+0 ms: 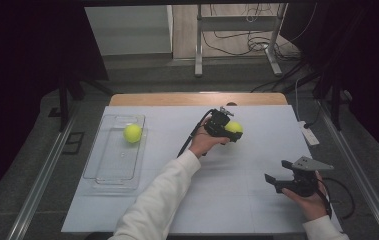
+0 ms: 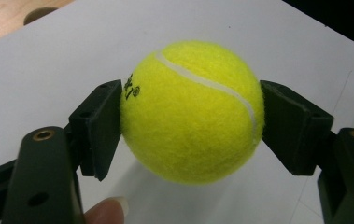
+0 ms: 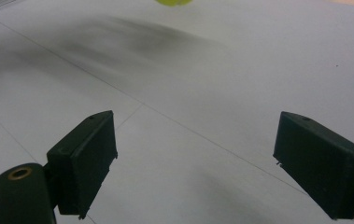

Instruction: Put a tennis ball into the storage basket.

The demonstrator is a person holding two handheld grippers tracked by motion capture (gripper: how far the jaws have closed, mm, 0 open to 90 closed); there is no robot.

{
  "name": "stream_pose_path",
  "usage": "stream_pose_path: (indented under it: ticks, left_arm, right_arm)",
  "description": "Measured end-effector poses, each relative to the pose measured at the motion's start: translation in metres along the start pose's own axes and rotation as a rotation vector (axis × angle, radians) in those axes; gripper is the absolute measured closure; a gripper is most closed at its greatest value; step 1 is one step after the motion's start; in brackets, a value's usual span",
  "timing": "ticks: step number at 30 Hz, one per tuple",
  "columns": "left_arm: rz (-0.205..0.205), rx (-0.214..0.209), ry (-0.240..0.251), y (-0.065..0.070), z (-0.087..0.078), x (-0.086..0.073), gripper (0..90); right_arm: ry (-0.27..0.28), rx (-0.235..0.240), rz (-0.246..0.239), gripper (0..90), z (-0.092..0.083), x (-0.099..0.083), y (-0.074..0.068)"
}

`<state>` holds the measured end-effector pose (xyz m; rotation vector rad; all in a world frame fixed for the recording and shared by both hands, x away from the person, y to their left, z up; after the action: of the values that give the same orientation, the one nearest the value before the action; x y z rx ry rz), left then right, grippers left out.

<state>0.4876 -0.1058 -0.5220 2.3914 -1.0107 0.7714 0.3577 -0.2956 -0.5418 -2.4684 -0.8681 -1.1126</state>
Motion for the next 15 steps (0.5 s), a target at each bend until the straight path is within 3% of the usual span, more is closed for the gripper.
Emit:
stream_pose_path:
  ticks: [15]
  left_arm:
    - [0.008, 0.001, 0.035, 0.001, -0.023, -0.011, 27.0]
  right_arm:
    - [-0.001, -0.002, -0.005, 13.4, 0.001, 0.000, -0.001]
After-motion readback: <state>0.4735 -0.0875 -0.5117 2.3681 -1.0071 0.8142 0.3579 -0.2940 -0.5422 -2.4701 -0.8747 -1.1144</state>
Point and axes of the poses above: each handheld gripper's, and its own axes: z roughly forward along the jaws, x roughly out of its top, y roughly to its right, the point moved 8 cm from there along z, roughly forward along the jaws, and after that the axes turned 8 degrees about -y, right-handed, at the moved point
